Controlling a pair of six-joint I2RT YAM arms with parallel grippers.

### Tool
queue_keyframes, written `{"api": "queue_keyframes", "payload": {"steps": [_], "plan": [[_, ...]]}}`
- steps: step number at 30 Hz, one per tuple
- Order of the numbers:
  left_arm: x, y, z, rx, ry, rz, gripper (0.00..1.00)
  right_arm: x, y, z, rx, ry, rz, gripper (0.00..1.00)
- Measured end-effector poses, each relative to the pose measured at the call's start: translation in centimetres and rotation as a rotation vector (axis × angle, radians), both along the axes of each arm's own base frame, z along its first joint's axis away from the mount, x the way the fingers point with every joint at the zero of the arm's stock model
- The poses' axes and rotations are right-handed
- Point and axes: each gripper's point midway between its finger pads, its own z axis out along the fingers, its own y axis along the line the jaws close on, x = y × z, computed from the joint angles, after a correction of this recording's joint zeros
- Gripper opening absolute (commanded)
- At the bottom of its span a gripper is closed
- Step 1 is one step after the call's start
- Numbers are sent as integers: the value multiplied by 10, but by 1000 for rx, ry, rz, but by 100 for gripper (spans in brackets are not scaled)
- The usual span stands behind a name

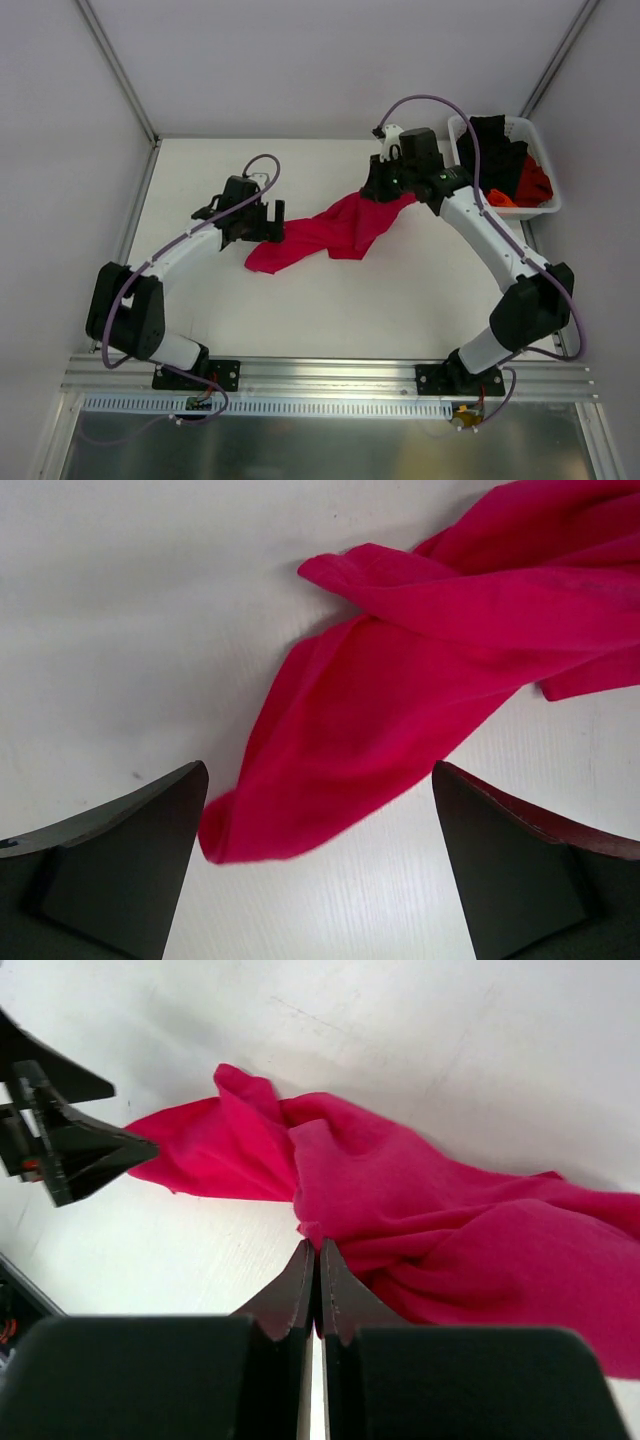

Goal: Fold and stack the t-shirts
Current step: Flatten the tshirt out

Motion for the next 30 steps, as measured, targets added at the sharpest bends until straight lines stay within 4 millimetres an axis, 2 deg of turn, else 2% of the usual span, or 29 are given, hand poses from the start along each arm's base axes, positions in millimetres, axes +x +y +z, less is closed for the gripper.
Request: {"api": "queue_keyframes", "payload": {"steps": [2, 4, 9, 13, 15, 22, 30], "plan": [[10, -7, -7, -6, 18, -9, 96, 2, 3, -6, 23, 25, 8, 0], [18, -11, -14, -7, 28, -12, 96, 5, 6, -21, 32, 67, 11, 0], [34, -32, -26, -15, 29, -45, 96, -2, 6, -80, -9, 218, -4, 0], [50, -58, -37, -6, 22, -83, 96, 0, 2, -110, -40, 293, -42, 0], [57, -63, -45, 9, 24, -80, 96, 4, -3, -115, -42, 307, -62, 0], [75, -54, -64, 46, 28, -31, 92, 22, -32, -115, -29, 308, -144, 0], [92, -51, -59, -45, -18, -31, 93, 21, -30, -118, -13, 326, -130, 0]]}}
